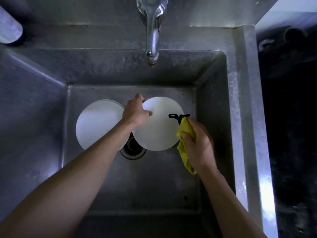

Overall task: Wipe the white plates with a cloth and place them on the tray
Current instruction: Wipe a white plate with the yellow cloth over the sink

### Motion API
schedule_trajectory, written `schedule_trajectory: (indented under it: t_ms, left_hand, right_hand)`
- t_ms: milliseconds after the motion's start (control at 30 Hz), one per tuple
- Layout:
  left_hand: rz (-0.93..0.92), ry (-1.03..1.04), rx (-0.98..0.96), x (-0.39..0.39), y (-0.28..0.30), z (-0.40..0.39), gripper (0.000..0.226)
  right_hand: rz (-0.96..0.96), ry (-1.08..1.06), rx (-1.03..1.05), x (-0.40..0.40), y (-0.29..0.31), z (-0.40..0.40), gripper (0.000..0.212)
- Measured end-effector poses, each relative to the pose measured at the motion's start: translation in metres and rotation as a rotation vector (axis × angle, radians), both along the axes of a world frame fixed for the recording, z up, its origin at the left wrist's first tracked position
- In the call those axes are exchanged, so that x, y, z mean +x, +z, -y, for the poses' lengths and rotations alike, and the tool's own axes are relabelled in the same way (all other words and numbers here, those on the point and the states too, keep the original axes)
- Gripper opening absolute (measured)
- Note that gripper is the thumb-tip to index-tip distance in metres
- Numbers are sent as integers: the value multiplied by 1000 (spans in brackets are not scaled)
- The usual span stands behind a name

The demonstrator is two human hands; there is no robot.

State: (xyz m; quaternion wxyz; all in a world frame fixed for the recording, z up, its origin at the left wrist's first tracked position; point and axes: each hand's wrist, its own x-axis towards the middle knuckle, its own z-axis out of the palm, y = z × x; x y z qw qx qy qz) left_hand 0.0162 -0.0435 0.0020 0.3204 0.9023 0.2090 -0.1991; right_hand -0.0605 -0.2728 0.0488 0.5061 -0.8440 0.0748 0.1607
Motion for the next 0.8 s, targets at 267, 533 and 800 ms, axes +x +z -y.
schedule_trajectory:
  t_ms: [267,533,800]
  left_hand:
    - [-33,139,-112,-42,31,-4,18]
    - [-69,412,-265,-94,81,0,23]
    - [-21,861,-768,-150,145,21,22]
  right_hand:
    - [68,85,-148,-24,28,5,48]
    - [112,214,-220,-55,63,-4,44]
    - [107,339,-186,-70,114,-19,47]
